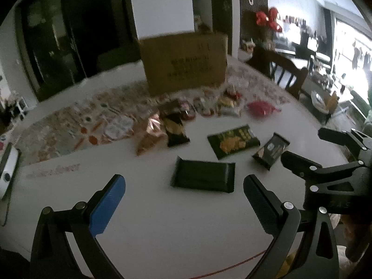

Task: Organize snacks
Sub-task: 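Grasp the dark green pack with the left tool while the right tool grasps the black Cheese Cracker pack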

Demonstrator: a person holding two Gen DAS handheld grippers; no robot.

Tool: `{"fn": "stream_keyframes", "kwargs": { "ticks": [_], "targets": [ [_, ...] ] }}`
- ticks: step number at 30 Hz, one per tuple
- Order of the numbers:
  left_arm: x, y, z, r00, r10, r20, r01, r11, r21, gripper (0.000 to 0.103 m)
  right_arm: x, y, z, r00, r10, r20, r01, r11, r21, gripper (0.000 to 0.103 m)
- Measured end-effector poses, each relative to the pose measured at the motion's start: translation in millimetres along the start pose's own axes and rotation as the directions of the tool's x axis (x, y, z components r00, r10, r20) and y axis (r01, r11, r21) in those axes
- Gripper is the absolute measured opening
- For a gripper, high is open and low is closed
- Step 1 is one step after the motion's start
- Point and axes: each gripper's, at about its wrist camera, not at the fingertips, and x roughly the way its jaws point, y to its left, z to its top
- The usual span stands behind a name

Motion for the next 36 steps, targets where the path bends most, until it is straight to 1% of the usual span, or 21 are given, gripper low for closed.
{"fn": "stream_keyframes", "kwargs": {
  "ticks": [3, 5, 9, 12, 19, 24, 29, 33, 36],
  "targets": [
    [19, -2, 2, 0.997, -0.037, -0.062, 0.037, 0.999, -0.002, 0.103, 22, -4, 4, 0.997, 0.027, -0.067, -0.028, 1.0, -0.014, 0.102],
    [32, -2, 3, 0.992, -0.058, -0.108, 0.058, 0.998, -0.008, 0.103, 35, -6, 7, 0.994, 0.033, -0.102, -0.036, 0.999, -0.021, 0.102],
    [52, -2, 4, 0.976, -0.109, -0.19, 0.104, 0.994, -0.032, 0.103, 55, -8, 10, 0.983, 0.057, -0.177, -0.066, 0.997, -0.044, 0.102],
    [64, -5, 5, 0.966, -0.133, -0.222, 0.128, 0.991, -0.035, 0.103, 65, -7, 11, 0.974, 0.064, -0.216, -0.08, 0.995, -0.064, 0.102],
    [82, -9, 8, 0.953, -0.144, -0.265, 0.147, 0.989, -0.006, 0.103, 81, -11, 12, 0.965, 0.052, -0.257, -0.077, 0.993, -0.088, 0.102],
    [93, -10, 8, 0.945, -0.15, -0.291, 0.153, 0.988, -0.012, 0.103, 89, -15, 10, 0.959, 0.053, -0.279, -0.079, 0.993, -0.083, 0.102],
    [100, -10, 6, 0.945, -0.126, -0.303, 0.131, 0.991, -0.004, 0.103, 98, -17, 10, 0.955, 0.049, -0.293, -0.078, 0.993, -0.086, 0.102],
    [105, -9, 6, 0.942, -0.125, -0.311, 0.126, 0.992, -0.015, 0.103, 104, -17, 8, 0.951, 0.049, -0.306, -0.079, 0.993, -0.085, 0.102],
    [106, -8, 5, 0.941, -0.132, -0.31, 0.129, 0.991, -0.03, 0.103, 104, -17, 8, 0.953, 0.042, -0.3, -0.071, 0.994, -0.084, 0.102]
  ]
}}
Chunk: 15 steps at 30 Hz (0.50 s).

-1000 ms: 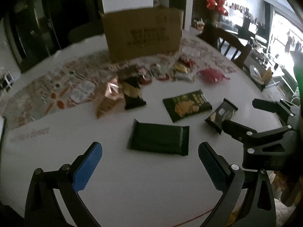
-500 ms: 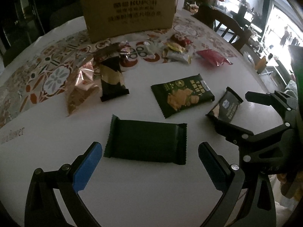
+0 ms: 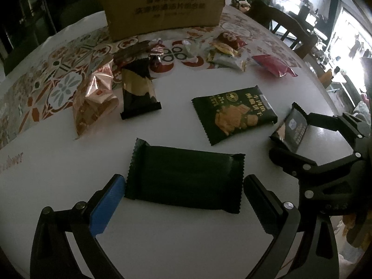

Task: Organize snacks
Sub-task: 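Grasp the dark green pack with the left tool while the right tool grasps the black Cheese Cracker pack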

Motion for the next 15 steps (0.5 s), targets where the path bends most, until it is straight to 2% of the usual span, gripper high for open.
{"fn": "stream_keyframes", "kwargs": {
  "ticks": [3, 5, 8, 10, 15],
  "targets": [
    [-0.2, 1.2, -0.3, 1.0, -0.003, 0.006, 0.003, 1.0, -0.006, 0.1, -0.6, 0.5, -1.2, 1.0, -0.006, 0.008, 0.006, 1.0, 0.008, 0.101],
    [-0.8, 0.6, -0.8, 1.0, 0.0, 0.015, 0.0, 1.0, -0.002, 0.099, -1.5, 1.0, -1.5, 1.0, -0.006, 0.016, 0.005, 1.0, 0.004, 0.094],
    [-1.9, 0.1, -0.8, 1.0, 0.003, 0.028, -0.003, 1.0, 0.001, 0.094, -3.5, 2.5, -1.9, 1.0, -0.009, 0.022, 0.009, 1.0, 0.007, 0.091],
    [-4.2, 0.7, -1.1, 0.999, 0.004, 0.042, -0.004, 1.0, -0.002, 0.084, -4.4, 2.6, -2.2, 1.0, -0.012, 0.024, 0.012, 1.0, 0.013, 0.089],
    [-7.1, 3.4, -1.3, 0.998, 0.0, 0.057, 0.001, 1.0, -0.011, 0.076, -8.3, 5.8, -5.8, 0.999, -0.01, 0.039, 0.009, 1.0, 0.03, 0.085]
  ]
}}
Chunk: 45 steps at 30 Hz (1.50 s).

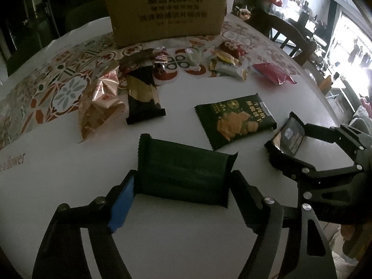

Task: Organize snacks
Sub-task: 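Grasp the dark green pack with the left tool while the right tool grasps the black Cheese Cracker pack, then carry both packs into the cardboard box and open both tools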

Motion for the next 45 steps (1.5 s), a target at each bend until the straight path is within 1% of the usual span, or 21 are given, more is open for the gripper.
{"fn": "stream_keyframes", "kwargs": {
  "ticks": [3, 5, 7, 10, 15, 22, 26, 33, 40, 42, 45],
  "targets": [
    [-2, 1, 0, 1.0, -0.015, -0.001, 0.015, 1.0, -0.009, 0.075, -3, 2, -2, 1.0, 0.011, 0.013, -0.011, 1.0, 0.009, 0.078],
    [-3, 0, -2, 1.0, -0.027, -0.001, 0.027, 1.0, -0.009, 0.074, -4, 2, -2, 1.0, 0.028, 0.012, -0.028, 0.999, 0.024, 0.078],
    [-5, -1, -3, 1.0, -0.03, 0.005, 0.03, 1.0, -0.008, 0.074, -5, 3, -3, 1.0, 0.028, 0.014, -0.028, 0.999, 0.03, 0.078],
    [-13, -1, -4, 0.999, -0.028, 0.025, 0.028, 1.0, -0.007, 0.074, -8, 3, -5, 0.999, 0.039, 0.017, -0.04, 0.998, 0.05, 0.077],
    [-32, 0, -1, 0.996, -0.025, 0.086, 0.026, 1.0, -0.008, 0.073, -20, 6, -5, 0.999, 0.026, 0.046, -0.029, 0.998, 0.051, 0.077],
    [-59, 4, 16, 0.983, -0.023, 0.18, 0.026, 1.0, -0.012, 0.073, -49, 10, 11, 0.989, 0.002, 0.145, -0.009, 0.999, 0.043, 0.077],
    [-76, 8, 31, 0.97, -0.016, 0.244, 0.021, 1.0, -0.018, 0.073, -67, 12, 26, 0.977, -0.005, 0.212, -0.004, 0.999, 0.044, 0.077],
    [-107, 16, 62, 0.934, 0.004, 0.357, -0.001, 1.0, -0.011, 0.073, -89, 13, 54, 0.95, -0.002, 0.312, -0.015, 0.999, 0.052, 0.077],
    [-128, 26, 100, 0.902, 0.026, 0.431, -0.023, 1.0, -0.011, 0.073, -107, 13, 92, 0.911, -0.007, 0.412, -0.016, 0.998, 0.053, 0.077],
    [-135, 29, 116, 0.888, 0.038, 0.459, -0.037, 0.999, -0.012, 0.073, -111, 13, 107, 0.898, -0.007, 0.44, -0.016, 0.999, 0.049, 0.077],
    [-143, 35, 136, 0.872, 0.055, 0.486, -0.057, 0.998, -0.01, 0.073, -117, 11, 132, 0.874, -0.012, 0.486, -0.01, 0.999, 0.042, 0.077]
  ]
}}
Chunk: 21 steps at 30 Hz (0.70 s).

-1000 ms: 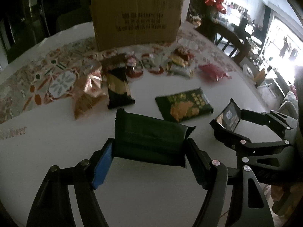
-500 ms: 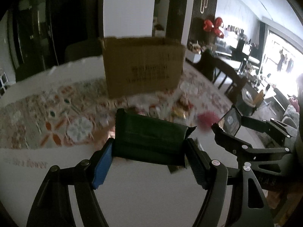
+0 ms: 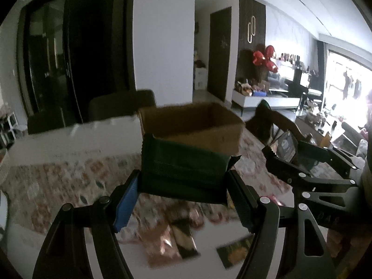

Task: Organize snacks
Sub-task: 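Carry both packs into the cardboard box and open both tools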

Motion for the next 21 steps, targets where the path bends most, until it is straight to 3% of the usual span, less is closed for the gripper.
{"fn": "stream_keyframes", "kwargs": {
  "ticks": [9, 21],
  "targets": [
    [30, 15, 53, 0.999, 0.026, 0.045, -0.026, 1.0, 0.016, 0.073, 32, -3, 54, 0.998, 0.005, 0.067, -0.004, 1.0, -0.017, 0.077],
    [112, 28, 93, 1.0, 0.011, -0.021, -0.011, 1.0, 0.022, 0.073, 110, -24, 95, 1.0, 0.021, 0.01, -0.021, 1.0, -0.012, 0.077]
  ]
}}
